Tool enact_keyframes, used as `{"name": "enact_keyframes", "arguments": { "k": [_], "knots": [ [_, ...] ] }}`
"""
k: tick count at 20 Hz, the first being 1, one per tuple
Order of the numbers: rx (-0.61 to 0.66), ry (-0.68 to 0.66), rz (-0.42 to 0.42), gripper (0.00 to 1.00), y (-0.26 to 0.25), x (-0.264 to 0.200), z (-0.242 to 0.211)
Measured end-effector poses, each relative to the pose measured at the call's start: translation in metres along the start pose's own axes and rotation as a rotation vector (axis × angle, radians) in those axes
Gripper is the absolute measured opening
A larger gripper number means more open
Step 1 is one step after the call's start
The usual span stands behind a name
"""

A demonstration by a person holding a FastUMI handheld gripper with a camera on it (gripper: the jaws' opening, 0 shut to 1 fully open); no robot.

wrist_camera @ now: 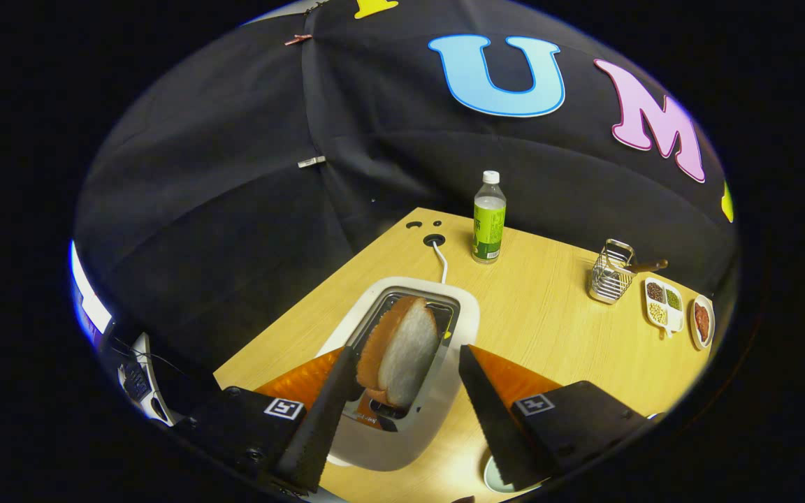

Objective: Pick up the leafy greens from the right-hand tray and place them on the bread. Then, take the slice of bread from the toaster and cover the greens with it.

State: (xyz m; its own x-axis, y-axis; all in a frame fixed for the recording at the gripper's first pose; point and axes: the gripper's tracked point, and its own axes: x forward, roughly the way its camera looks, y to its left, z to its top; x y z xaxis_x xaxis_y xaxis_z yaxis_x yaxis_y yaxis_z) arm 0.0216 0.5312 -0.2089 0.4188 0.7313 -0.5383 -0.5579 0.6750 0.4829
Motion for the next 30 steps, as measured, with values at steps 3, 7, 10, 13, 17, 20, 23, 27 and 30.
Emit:
{"name": "enact_keyframes", "arguments": {
  "k": [3,7,10,13,17,20,23,27,30],
  "knots": [
    [0.038,-0.024,-0.035,0.64,-0.006,0.002,0.008],
    [0.099,0.002,-0.015,0.18,0.001,0.0,0.005],
    [0.094,-0.042,0.015,0.16,0.005,-0.017,0.021],
    [0.102,-0.121,0.048,0.16,0.006,-0.046,0.045],
    [0.133,-0.193,0.109,0.15,0.001,-0.088,0.069],
    [0.148,-0.23,0.097,0.16,-0.022,-0.116,0.074],
    [0.155,-0.252,0.063,0.15,-0.052,-0.135,0.068],
    [0.182,-0.258,-0.041,0.15,-0.109,-0.154,0.036],
    [0.216,-0.235,-0.127,0.15,-0.148,-0.154,0.002]
  ]
}}
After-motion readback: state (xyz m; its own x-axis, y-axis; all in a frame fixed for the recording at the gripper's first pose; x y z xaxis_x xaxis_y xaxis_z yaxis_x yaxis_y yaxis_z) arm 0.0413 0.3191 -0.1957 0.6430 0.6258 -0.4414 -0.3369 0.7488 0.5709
